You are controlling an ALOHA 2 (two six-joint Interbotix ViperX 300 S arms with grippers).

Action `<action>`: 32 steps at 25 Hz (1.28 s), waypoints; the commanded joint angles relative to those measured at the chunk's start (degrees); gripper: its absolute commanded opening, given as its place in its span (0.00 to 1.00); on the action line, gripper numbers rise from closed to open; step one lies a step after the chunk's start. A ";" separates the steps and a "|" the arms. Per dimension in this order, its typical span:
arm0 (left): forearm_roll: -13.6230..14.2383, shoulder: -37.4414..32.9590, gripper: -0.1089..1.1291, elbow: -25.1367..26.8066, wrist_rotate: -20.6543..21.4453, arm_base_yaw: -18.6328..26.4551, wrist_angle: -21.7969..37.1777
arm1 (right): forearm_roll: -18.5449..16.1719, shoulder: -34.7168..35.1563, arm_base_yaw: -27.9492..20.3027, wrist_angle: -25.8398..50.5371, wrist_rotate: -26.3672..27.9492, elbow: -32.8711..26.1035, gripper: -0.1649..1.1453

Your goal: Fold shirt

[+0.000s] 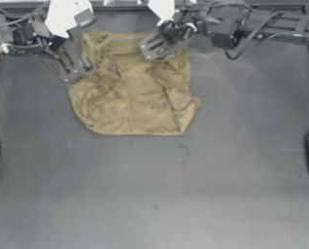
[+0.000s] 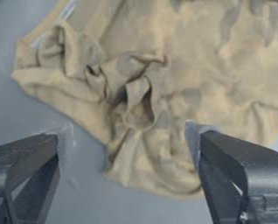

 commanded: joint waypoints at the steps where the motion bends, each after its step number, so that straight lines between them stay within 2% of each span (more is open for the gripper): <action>1: 0.18 -2.37 0.92 -0.18 0.00 -0.09 -0.26 | 1.49 -1.41 -0.18 -0.35 -2.29 -1.49 0.69; 3: 0.18 -2.55 0.92 0.18 0.00 -0.09 -0.26 | 2.37 -1.67 -0.26 0.00 -4.66 -1.67 0.93; 4: 0.18 -2.64 0.92 0.35 0.00 -0.09 -0.26 | 2.81 -1.93 -0.26 0.26 -5.45 -1.76 0.96; 9: 0.18 -3.60 0.92 0.88 0.09 0.00 -1.41 | 2.55 -4.39 -0.09 0.62 -7.56 -2.02 0.81; 18: 0.18 -6.06 0.92 1.05 1.41 -0.18 -2.90 | -0.44 -9.49 0.26 4.13 -9.23 -1.41 0.81; 21: 0.09 -6.77 0.92 1.58 4.48 -1.41 -3.87 | -1.32 -12.48 1.49 5.45 -14.06 0.18 0.81; 26: -0.35 -8.00 0.92 2.99 10.63 -3.87 -4.48 | 2.99 -19.25 2.37 5.80 -25.49 5.80 0.81; 30: -0.44 -9.05 0.92 3.78 13.45 -5.89 -4.48 | 8.35 -23.91 3.08 5.89 -34.45 10.37 0.81; 32: -0.70 -9.49 0.92 4.31 14.15 -6.94 -4.48 | 9.84 -25.49 3.78 5.98 -38.50 12.39 0.81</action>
